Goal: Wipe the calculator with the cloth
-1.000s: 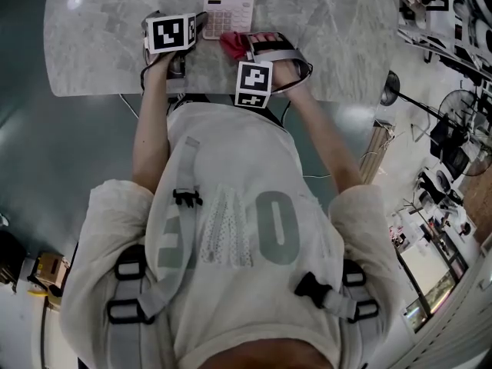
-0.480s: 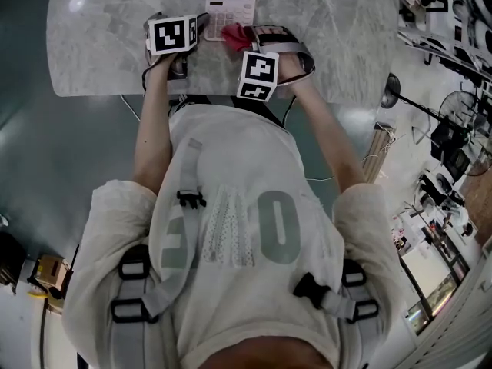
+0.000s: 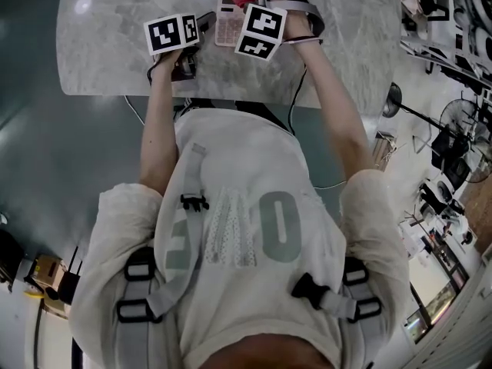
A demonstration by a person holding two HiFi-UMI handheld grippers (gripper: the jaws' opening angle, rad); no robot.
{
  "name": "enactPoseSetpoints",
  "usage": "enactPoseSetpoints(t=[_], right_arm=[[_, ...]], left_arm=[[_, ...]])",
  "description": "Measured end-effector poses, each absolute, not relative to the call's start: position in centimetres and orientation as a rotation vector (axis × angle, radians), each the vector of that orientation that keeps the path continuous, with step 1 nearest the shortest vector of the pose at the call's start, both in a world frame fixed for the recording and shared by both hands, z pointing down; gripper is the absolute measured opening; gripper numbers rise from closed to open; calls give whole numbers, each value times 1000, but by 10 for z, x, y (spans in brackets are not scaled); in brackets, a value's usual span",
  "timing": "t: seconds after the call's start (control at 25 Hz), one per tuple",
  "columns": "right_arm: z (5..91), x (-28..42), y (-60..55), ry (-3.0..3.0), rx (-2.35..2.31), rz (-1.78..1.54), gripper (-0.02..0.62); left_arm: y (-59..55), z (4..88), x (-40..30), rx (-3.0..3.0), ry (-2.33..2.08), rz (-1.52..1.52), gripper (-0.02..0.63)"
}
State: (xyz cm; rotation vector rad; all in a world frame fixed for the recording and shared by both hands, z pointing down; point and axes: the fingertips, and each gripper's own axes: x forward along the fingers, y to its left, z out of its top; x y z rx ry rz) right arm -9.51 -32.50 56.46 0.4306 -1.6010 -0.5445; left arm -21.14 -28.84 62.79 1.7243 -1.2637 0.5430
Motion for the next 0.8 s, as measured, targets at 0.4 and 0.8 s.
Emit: enactPoseSetpoints(t=[0.4,0.8], right_arm=[[605,-112,-322,-1536,335,-532,54],[620,-119,-294,-1543,277,-479,54]], left_arm=[[-296,620,-218,1690,-1201,380,487],[-304,618,-229,1583,-1182,204,469]])
